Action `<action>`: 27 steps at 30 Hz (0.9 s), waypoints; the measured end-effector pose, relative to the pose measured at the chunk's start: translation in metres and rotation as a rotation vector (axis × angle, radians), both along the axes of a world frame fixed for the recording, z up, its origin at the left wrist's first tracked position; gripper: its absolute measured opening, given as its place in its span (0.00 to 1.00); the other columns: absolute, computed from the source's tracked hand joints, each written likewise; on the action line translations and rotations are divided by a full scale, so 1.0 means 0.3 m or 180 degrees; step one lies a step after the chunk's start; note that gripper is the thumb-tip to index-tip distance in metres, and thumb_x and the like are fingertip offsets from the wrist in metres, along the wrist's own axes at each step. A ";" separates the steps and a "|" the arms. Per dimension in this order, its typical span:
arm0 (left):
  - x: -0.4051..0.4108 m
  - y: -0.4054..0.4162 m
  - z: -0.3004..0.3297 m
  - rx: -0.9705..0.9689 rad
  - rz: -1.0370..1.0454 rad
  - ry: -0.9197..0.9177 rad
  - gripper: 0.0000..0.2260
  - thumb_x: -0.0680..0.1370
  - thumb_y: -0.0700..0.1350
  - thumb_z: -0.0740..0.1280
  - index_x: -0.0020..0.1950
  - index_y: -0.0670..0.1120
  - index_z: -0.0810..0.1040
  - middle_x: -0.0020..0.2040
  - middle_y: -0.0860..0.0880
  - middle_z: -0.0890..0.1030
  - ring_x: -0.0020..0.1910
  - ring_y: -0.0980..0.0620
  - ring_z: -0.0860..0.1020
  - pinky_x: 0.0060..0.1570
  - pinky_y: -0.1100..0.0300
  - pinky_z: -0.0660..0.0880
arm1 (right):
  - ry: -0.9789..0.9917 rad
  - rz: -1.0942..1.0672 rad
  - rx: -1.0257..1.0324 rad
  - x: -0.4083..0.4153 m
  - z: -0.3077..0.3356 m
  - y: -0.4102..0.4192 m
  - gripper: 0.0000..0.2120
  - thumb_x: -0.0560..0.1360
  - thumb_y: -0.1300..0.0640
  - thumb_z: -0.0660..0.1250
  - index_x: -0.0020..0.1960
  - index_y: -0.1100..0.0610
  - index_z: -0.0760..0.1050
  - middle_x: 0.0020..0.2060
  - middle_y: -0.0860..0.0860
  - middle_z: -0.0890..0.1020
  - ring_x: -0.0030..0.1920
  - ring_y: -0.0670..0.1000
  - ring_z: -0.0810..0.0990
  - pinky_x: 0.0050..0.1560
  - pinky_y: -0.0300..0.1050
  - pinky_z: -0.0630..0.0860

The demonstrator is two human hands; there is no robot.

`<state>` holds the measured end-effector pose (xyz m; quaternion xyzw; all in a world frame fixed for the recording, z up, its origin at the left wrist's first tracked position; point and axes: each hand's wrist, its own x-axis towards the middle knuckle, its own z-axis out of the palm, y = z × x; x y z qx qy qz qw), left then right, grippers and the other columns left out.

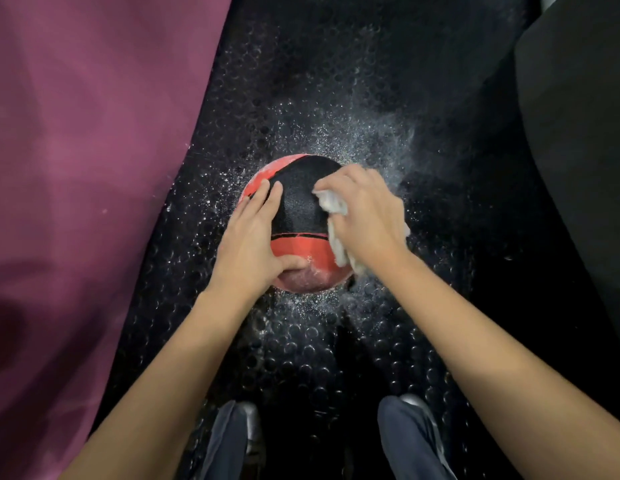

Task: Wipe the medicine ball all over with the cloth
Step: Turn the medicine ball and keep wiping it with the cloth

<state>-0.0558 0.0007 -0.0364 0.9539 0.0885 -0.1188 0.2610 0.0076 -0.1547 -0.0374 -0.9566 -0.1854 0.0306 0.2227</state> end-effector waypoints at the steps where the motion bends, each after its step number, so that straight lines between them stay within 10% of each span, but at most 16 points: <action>1: -0.008 0.008 -0.001 -0.0044 0.0051 0.0005 0.54 0.63 0.54 0.80 0.80 0.49 0.51 0.80 0.51 0.51 0.78 0.50 0.52 0.74 0.57 0.49 | 0.0140 -0.0334 0.0120 0.013 -0.012 -0.019 0.14 0.75 0.62 0.62 0.53 0.45 0.78 0.53 0.43 0.76 0.56 0.48 0.71 0.43 0.43 0.66; 4: -0.015 0.011 -0.002 -0.0110 0.0072 -0.0012 0.54 0.62 0.54 0.80 0.80 0.49 0.51 0.80 0.51 0.52 0.78 0.49 0.51 0.75 0.56 0.49 | 0.0211 -0.0910 0.0340 0.012 -0.034 -0.021 0.15 0.74 0.64 0.63 0.52 0.46 0.78 0.52 0.43 0.77 0.54 0.49 0.73 0.41 0.41 0.62; 8: 0.002 0.013 -0.010 -0.0111 0.0102 -0.0001 0.54 0.63 0.54 0.80 0.80 0.49 0.52 0.80 0.51 0.52 0.78 0.50 0.52 0.75 0.54 0.51 | -0.0394 0.0005 0.0236 -0.074 -0.018 0.043 0.15 0.67 0.67 0.68 0.48 0.50 0.80 0.46 0.49 0.78 0.46 0.54 0.74 0.28 0.34 0.54; 12: -0.010 0.015 -0.011 -0.0183 0.0119 -0.0025 0.53 0.62 0.54 0.80 0.80 0.50 0.52 0.80 0.53 0.52 0.78 0.50 0.52 0.75 0.53 0.51 | -0.0155 -0.0617 0.0419 -0.042 -0.032 -0.010 0.18 0.69 0.67 0.65 0.51 0.49 0.80 0.50 0.46 0.78 0.51 0.52 0.74 0.33 0.43 0.68; 27: 0.001 0.023 -0.014 -0.0236 0.0156 -0.0007 0.53 0.63 0.52 0.81 0.79 0.48 0.53 0.80 0.51 0.53 0.78 0.50 0.53 0.76 0.53 0.52 | -0.0684 0.0198 0.0040 -0.116 -0.022 0.058 0.15 0.64 0.67 0.67 0.46 0.51 0.80 0.44 0.50 0.78 0.42 0.54 0.74 0.24 0.37 0.61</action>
